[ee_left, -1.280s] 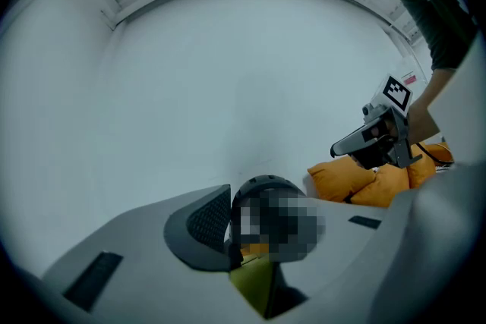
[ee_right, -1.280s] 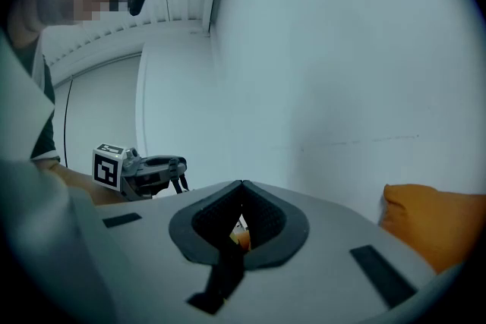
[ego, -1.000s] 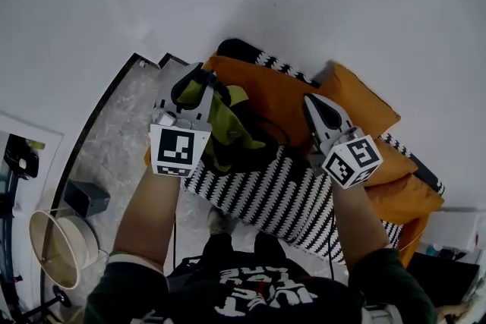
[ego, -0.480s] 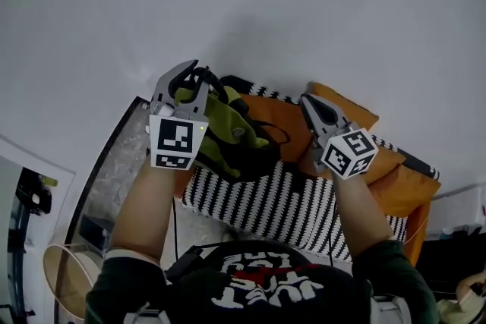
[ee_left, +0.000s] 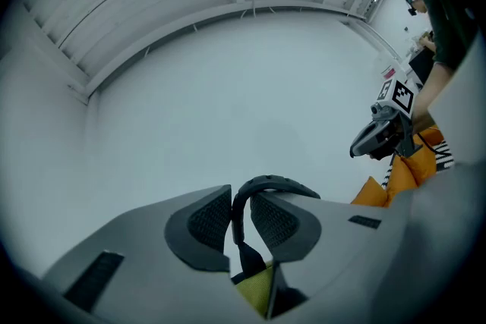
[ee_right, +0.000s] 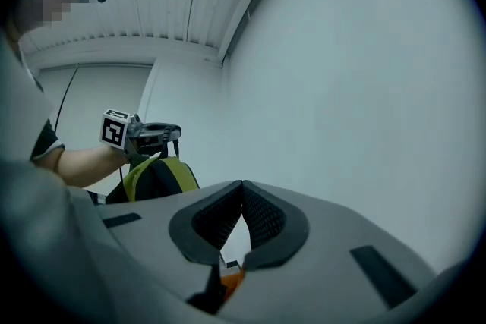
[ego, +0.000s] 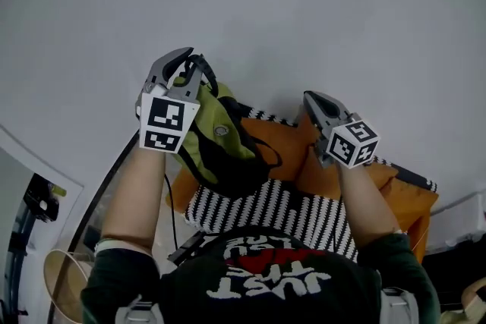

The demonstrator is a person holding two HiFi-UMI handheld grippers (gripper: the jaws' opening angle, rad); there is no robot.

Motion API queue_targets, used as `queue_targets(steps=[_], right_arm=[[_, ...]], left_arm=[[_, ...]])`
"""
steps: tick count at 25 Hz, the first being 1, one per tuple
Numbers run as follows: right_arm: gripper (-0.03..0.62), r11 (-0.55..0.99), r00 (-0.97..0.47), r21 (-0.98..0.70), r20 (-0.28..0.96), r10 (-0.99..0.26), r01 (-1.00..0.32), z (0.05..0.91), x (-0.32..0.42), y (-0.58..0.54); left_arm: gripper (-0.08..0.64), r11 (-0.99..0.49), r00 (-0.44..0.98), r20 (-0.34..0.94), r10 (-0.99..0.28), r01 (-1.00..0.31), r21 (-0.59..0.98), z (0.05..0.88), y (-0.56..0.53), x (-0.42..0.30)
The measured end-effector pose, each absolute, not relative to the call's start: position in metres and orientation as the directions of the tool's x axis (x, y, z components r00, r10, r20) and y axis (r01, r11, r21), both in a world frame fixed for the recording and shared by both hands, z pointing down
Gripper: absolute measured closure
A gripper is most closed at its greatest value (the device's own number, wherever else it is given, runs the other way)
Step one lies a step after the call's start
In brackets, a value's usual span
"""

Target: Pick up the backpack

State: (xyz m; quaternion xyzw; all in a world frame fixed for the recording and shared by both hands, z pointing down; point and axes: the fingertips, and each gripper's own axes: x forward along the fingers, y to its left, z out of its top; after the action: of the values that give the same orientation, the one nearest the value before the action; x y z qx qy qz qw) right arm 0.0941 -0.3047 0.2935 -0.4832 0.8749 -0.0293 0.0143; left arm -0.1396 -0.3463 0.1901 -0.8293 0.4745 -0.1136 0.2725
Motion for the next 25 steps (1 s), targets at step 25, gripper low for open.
queue_targets(steps=[25], right_arm=[[0.566,0.675,-0.672,0.030,-0.145,-0.726,-0.737,0.130,0.114,-0.318]], left_arm=[[0.491,-0.126,0.302,-0.145,-0.942,-0.721,-0.682,0.004,-0.324,-0.153]])
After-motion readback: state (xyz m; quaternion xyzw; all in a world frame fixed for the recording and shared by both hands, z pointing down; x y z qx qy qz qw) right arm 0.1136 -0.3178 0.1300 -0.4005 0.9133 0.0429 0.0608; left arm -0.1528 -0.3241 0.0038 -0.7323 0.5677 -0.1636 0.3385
